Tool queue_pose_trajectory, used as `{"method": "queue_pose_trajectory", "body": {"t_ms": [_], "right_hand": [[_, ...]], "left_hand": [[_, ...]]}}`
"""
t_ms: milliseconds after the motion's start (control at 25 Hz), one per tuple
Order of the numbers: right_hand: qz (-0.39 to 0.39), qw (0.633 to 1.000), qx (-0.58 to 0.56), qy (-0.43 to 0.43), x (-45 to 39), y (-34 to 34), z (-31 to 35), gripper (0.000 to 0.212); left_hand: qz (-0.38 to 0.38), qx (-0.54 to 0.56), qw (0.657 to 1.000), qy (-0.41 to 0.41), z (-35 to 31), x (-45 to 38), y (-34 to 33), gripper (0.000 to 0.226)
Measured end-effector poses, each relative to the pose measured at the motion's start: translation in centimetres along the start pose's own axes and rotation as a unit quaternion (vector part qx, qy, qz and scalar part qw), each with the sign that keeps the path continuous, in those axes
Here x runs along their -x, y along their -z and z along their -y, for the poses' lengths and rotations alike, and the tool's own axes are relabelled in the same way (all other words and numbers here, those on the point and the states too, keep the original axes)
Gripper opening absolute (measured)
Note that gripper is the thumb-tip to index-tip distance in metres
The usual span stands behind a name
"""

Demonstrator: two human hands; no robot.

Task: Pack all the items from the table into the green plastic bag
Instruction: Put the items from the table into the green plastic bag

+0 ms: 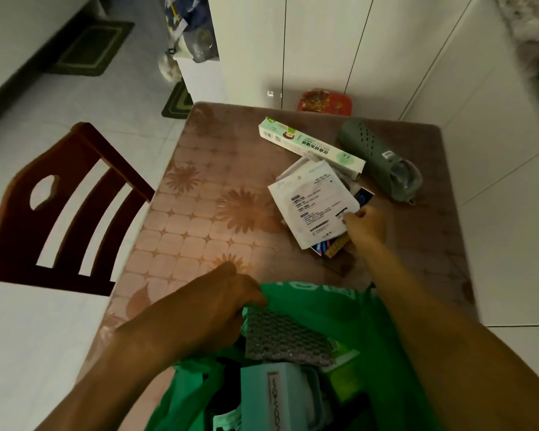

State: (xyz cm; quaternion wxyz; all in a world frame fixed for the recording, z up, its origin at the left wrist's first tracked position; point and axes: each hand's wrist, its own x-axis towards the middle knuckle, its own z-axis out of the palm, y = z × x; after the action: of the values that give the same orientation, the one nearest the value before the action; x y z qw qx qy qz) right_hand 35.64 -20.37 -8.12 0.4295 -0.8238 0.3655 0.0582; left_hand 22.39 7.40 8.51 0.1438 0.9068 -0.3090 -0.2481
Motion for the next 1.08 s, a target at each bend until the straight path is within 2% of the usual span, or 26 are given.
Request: {"method": "queue_pose_trajectory", "body": {"t_ms": [120,200,280,360,440,480,520,560,600,640,680,720,760,800,840,880,960,1000,1040,1080], "right_hand": [[0.006,0.986,-0.154,-0.068,1.6,2.1,0.2,0.009],[0.001,0.953,-0.294,-0.081,3.7,3.8,1.0,0.01],[0.062,0.903,-0.414,-0.091,6.7,6.3,2.6,0.013],[0.177,0.834,-0.518,-0.076,10.6,9.4,4.3,0.023],[0.246,0.76,-0.601,-0.02,14.6,12.8,5.3,0.031],[0.262,0.734,-0.626,0.025,16.7,14.2,5.5,0.034],[0.262,0.724,-0.632,0.081,19.2,15.7,5.2,0.035],[0.253,0.739,-0.607,0.146,21.4,16.6,4.5,0.029],[0.245,0.782,-0.529,0.22,23.5,17.2,3.3,0.024],[0.238,0.841,-0.39,0.29,25.2,17.2,1.7,0.026],[0.259,0.877,-0.198,0.352,26.0,16.6,-0.5,0.029],[0.305,0.868,0.005,0.393,26.5,15.8,-2.6,0.03],[0.346,0.831,0.173,0.4,26.8,15.0,-4.5,0.031],[0.347,0.807,0.272,0.392,26.7,14.5,-6.1,0.032],[0.338,0.803,0.315,0.377,26.7,14.4,-7.0,0.033],[0.328,0.817,0.318,0.351,26.8,14.5,-7.1,0.034],[0.331,0.844,0.282,0.315,27.5,14.5,-6.5,0.031],[0.348,0.847,0.269,0.299,27.5,14.1,-6.5,0.042],[0.358,0.838,0.285,0.298,27.7,13.5,-6.3,0.055],[0.356,0.813,0.342,0.31,27.9,12.7,-6.2,0.06]], "left_hand": [[0.015,0.0,1.0,0.016,-0.7,0.5,0.0,0.043],[-0.002,0.013,1.0,0.007,-0.7,0.7,0.1,0.043],[-0.013,-0.004,1.0,0.01,-0.5,0.7,0.2,0.054],[0.0,-0.008,1.0,0.029,-0.8,0.9,0.7,0.064],[-0.01,0.047,0.998,0.03,-1.4,1.0,1.1,0.069],[-0.014,0.085,0.996,0.035,-1.6,1.1,1.4,0.069],[-0.018,0.114,0.993,0.036,-1.9,1.2,1.8,0.069],[-0.013,0.13,0.991,0.04,-2.0,1.3,2.0,0.069],[-0.006,0.139,0.989,0.041,-2.0,1.4,2.2,0.069],[0.003,0.141,0.989,0.041,-2.0,1.7,2.3,0.068],[0.009,0.146,0.989,0.032,-1.6,2.0,2.1,0.067],[0.024,0.137,0.99,0.035,-1.3,2.4,1.9,0.069],[0.04,0.106,0.993,0.042,-0.6,2.8,1.4,0.076],[0.055,0.071,0.995,0.051,-0.2,3.2,1.0,0.083],[0.052,0.057,0.996,0.05,0.2,3.3,0.5,0.087],[0.046,0.063,0.996,0.044,0.2,3.5,0.2,0.087],[0.034,0.07,0.997,0.022,-0.1,3.7,-0.1,0.084],[0.025,0.076,0.997,0.004,-0.5,3.5,-0.3,0.084],[0.015,0.084,0.996,-0.009,-0.8,3.5,-0.4,0.083],[0.002,0.094,0.995,-0.028,-0.8,3.3,-0.6,0.082]]}}
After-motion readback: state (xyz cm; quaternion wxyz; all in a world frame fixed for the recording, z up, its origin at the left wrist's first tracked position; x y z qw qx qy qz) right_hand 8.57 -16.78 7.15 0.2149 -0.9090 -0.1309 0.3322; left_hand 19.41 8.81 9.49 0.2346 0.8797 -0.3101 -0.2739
